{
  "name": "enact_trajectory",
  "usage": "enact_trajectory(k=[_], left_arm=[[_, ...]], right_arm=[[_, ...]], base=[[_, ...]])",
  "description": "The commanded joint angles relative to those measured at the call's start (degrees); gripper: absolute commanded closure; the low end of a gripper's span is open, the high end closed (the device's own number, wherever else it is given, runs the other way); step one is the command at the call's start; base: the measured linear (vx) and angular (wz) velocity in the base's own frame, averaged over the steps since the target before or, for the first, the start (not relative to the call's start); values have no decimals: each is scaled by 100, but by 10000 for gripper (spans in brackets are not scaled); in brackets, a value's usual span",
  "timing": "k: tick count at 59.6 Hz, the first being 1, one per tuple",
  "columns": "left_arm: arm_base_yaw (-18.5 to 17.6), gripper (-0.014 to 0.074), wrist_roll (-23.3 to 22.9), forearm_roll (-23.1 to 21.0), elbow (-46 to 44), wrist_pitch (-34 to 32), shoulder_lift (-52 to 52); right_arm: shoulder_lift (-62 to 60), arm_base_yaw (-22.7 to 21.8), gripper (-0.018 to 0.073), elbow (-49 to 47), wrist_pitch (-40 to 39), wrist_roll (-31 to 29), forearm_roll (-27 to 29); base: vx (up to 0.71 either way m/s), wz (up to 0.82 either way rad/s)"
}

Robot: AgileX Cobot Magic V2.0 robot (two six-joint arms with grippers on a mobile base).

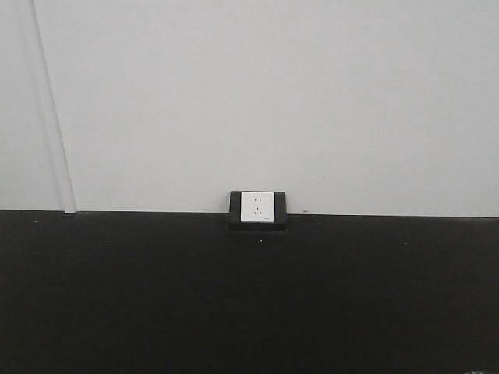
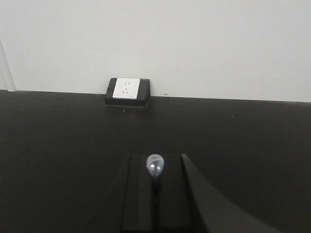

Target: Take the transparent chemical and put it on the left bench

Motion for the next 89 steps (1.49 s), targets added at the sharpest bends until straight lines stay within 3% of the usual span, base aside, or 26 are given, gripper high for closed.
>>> enact_trajectory(k=[1,58,76,89], left_arm=[[-10,600,-45,-4,93,-449,-110],[-10,600,-45,-4,93,-449,-110],[-10,600,-45,-4,93,-449,-110],[-10,600,-45,-4,93,-449,-110]], right_arm=[[43,-31,562,-172,-272,-49,186],[43,-9,562,-172,-257,-49,186],[43,1017,562,-172,-259,-49,181],[43,1082,562,-172,-226,-49,181]], base=[[0,0],[-4,-5],[-19,-18],[-23,-14]])
